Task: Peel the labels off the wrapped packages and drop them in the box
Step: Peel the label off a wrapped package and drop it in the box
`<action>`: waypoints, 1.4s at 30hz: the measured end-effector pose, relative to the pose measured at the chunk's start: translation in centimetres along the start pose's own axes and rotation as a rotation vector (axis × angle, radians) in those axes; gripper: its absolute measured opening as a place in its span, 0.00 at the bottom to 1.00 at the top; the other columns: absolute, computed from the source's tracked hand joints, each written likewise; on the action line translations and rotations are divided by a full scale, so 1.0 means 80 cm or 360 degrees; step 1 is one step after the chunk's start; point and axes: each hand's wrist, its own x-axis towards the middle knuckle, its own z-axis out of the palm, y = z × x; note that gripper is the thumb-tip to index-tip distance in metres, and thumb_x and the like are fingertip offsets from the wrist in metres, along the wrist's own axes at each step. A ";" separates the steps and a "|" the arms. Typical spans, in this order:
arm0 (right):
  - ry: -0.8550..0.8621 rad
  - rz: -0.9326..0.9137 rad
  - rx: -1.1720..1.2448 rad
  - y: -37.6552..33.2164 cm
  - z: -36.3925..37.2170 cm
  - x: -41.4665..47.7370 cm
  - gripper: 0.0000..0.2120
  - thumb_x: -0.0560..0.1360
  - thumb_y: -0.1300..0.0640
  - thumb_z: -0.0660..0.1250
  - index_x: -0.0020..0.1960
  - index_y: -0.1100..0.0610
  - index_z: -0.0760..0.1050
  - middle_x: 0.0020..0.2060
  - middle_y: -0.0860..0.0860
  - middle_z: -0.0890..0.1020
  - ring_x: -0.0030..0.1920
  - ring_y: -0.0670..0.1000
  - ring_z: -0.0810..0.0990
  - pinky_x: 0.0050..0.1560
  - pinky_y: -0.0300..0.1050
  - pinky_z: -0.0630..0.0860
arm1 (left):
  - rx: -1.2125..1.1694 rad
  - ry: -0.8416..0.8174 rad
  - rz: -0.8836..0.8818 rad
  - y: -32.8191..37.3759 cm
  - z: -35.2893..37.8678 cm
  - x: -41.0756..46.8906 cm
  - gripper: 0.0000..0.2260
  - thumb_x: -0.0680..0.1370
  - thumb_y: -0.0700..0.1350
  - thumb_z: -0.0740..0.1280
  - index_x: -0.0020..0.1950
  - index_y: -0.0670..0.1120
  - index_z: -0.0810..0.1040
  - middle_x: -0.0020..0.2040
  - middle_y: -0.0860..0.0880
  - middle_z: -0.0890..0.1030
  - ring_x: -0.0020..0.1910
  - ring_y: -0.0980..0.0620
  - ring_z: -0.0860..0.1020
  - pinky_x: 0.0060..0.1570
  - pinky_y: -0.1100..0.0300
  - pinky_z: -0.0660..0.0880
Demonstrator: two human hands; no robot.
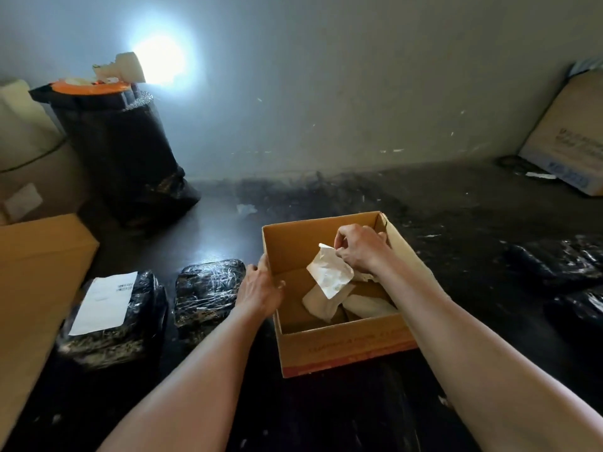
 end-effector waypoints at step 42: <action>0.0017 -0.0351 -0.0021 0.033 0.026 0.041 0.10 0.75 0.58 0.74 0.41 0.50 0.74 0.41 0.48 0.80 0.43 0.49 0.80 0.40 0.38 0.74 | -0.0679 -0.0029 -0.0216 -0.012 0.034 0.003 0.32 0.85 0.47 0.62 0.83 0.60 0.48 0.78 0.45 0.69 0.73 0.44 0.72 0.72 0.52 0.67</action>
